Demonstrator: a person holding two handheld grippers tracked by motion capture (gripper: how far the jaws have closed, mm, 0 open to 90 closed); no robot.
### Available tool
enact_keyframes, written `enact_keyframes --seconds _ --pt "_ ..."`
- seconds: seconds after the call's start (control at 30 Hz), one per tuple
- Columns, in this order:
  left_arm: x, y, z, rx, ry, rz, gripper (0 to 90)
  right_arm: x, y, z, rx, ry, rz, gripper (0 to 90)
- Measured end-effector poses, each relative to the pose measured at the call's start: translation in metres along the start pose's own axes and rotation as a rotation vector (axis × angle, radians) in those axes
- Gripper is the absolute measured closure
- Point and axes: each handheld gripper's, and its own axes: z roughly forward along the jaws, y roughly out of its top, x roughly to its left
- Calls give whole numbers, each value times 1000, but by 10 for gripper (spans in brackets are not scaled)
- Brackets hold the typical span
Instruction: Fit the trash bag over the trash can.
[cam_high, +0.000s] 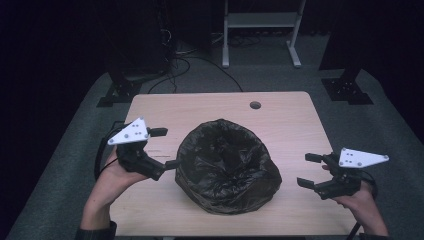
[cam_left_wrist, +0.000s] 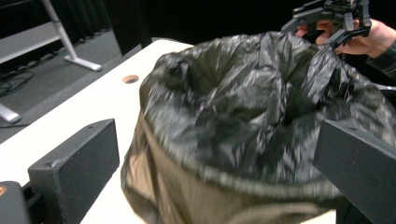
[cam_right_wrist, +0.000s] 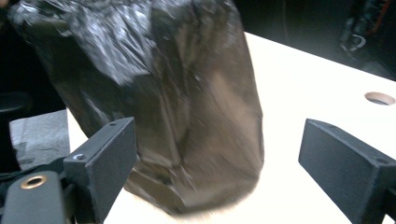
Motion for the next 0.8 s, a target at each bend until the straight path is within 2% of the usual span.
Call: enact_keyframes --seconds 0.27,0.33,0.43,0.57,0.7,0.8 --pt "-1 -36 -18 -31 63 -37 0 -8 -18 -15 16 -89 43 102" --pt "-1 -47 -19 -40 61 -47 0 -10 -23 -17 27 -128 51 102" --pt "-1 -64 -17 -18 81 -65 0 -16 -34 -19 49 -180 72 101" --pt "-1 -85 -12 19 113 -67 0 -22 -51 -19 96 -236 91 101" --pt "-1 -107 -6 69 144 -86 0 -27 -65 -21 109 -265 119 101" --pt "-1 -123 -2 77 163 -105 0 -30 -75 -20 127 -289 134 101"
